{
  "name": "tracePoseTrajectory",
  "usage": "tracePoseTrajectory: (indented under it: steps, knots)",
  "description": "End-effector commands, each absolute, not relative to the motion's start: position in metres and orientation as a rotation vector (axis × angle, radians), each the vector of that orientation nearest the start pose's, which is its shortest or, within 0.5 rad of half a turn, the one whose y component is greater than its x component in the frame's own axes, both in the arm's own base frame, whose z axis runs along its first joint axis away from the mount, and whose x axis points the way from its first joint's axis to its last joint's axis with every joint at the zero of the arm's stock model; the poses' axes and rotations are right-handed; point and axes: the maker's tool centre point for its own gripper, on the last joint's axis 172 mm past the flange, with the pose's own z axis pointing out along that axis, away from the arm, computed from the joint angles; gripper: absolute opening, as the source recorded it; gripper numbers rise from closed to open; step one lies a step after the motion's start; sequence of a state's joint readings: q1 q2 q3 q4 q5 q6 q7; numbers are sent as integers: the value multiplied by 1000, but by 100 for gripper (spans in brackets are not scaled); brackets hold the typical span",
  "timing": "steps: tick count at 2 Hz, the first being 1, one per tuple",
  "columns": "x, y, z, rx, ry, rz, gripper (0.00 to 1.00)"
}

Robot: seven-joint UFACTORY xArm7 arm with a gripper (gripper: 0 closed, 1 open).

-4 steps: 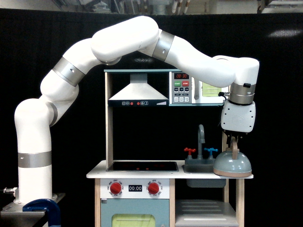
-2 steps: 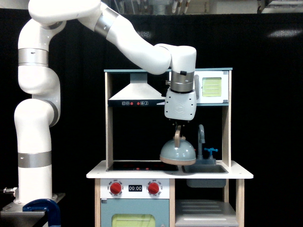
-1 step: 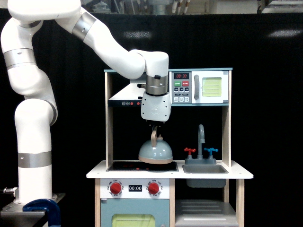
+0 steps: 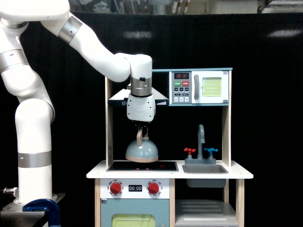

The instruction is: Place the teapot on the stove

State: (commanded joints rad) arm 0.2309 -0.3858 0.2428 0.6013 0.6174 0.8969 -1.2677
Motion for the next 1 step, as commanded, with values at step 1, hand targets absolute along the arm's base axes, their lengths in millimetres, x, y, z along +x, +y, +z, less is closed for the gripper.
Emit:
tracePoseTrajectory:
  steps: [1]
  knots:
    - [261, 266, 161, -2167, -1749, -347, 0]
